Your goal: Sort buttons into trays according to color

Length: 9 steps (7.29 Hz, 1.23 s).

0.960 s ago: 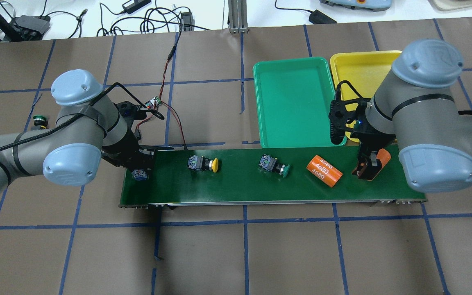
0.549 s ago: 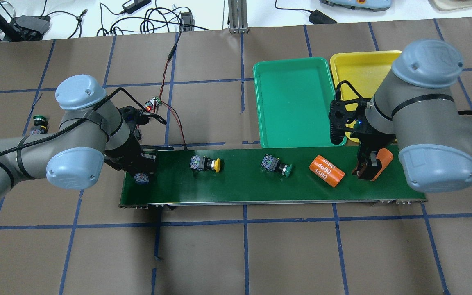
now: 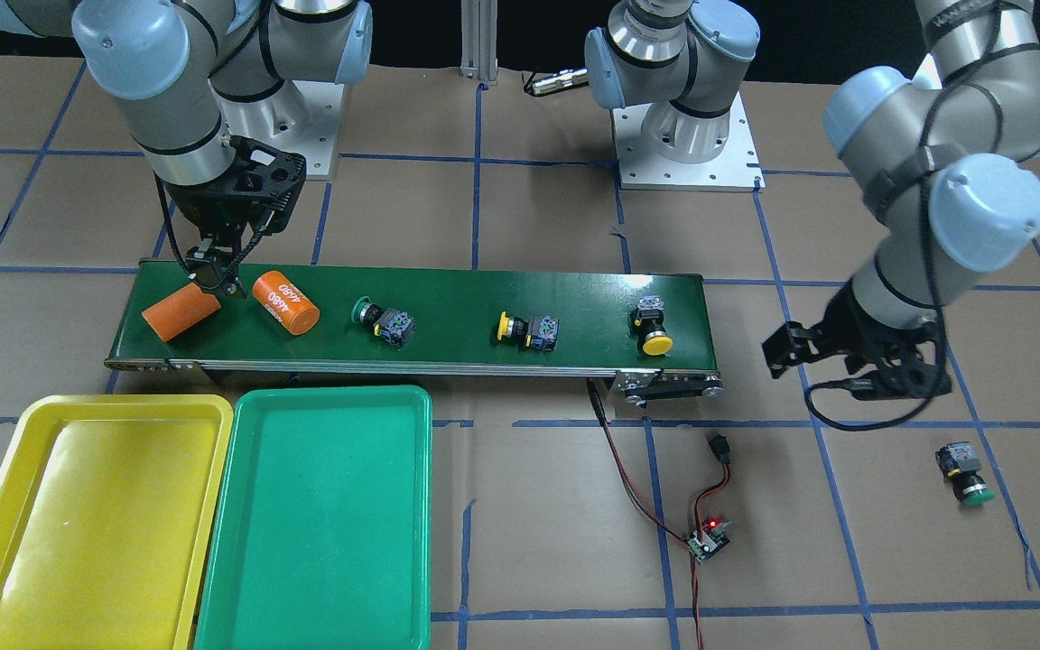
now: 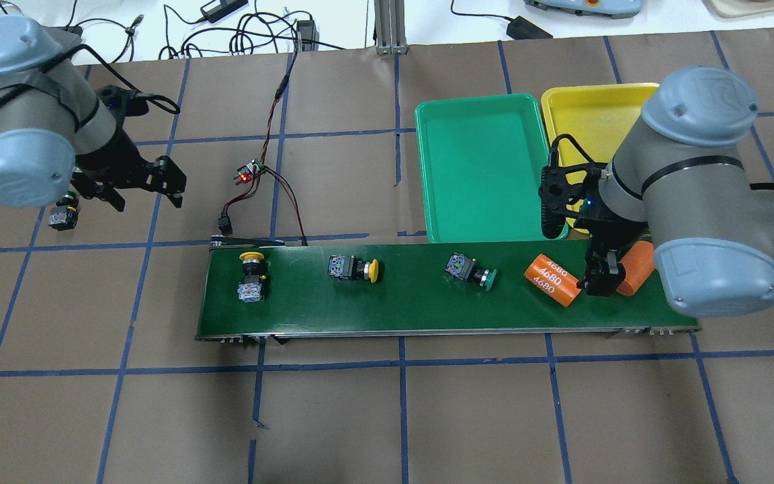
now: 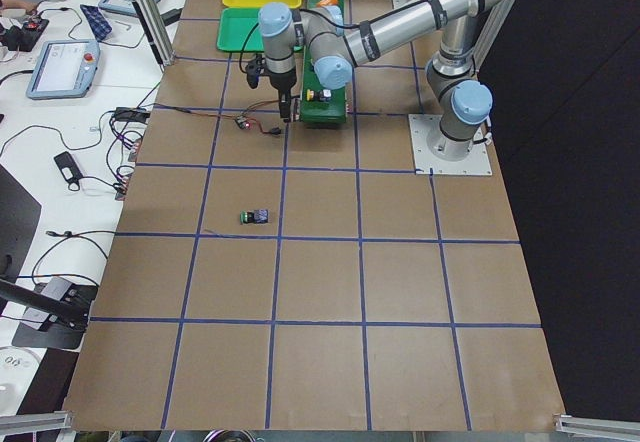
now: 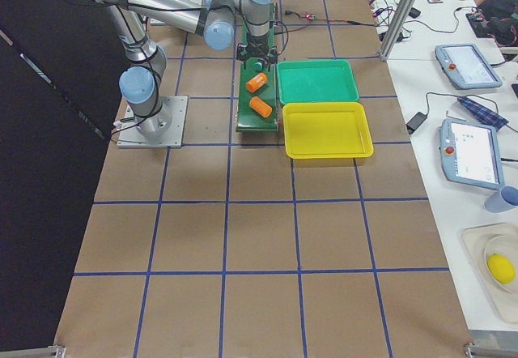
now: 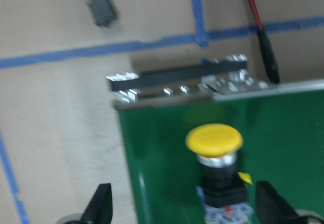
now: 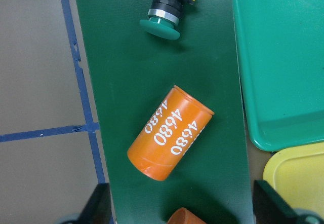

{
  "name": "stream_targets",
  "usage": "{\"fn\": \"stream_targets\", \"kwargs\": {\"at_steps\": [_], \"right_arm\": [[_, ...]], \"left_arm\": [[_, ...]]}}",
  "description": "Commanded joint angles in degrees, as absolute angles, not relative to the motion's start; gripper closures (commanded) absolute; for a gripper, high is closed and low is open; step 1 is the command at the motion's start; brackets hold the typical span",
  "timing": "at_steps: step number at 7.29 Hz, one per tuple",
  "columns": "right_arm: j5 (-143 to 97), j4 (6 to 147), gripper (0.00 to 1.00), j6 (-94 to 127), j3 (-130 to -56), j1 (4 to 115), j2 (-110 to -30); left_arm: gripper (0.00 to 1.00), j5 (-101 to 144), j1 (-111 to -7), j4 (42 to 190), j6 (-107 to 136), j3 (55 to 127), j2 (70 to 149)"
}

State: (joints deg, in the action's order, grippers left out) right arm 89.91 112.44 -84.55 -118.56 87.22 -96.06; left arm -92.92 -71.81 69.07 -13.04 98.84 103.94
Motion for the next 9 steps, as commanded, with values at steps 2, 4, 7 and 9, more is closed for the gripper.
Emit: {"fn": "stream_targets", "kwargs": {"at_steps": [2, 4, 7, 9], "right_arm": [[89.9, 113.6, 0.0, -84.5, -119.8, 87.2, -96.0], [89.7, 116.1, 0.0, -84.5, -122.6, 87.2, -95.9], [86.5, 119.4, 0.0, -84.5, -123.3, 87.3, -95.6], [86.4, 119.7, 0.0, -84.5, -124.4, 87.3, -95.6]], "left_arm": [[0.0, -93.2, -57.0, 68.0, -25.6, 89.2, 118.1], [0.0, -93.3, -55.2, 66.4, -32.7, 83.8, 124.5], [0.0, -93.1, -54.2, 60.1, -33.7, 83.3, 129.7], [0.8, -91.2, -54.2, 60.4, -33.9, 85.2, 128.7]]}}
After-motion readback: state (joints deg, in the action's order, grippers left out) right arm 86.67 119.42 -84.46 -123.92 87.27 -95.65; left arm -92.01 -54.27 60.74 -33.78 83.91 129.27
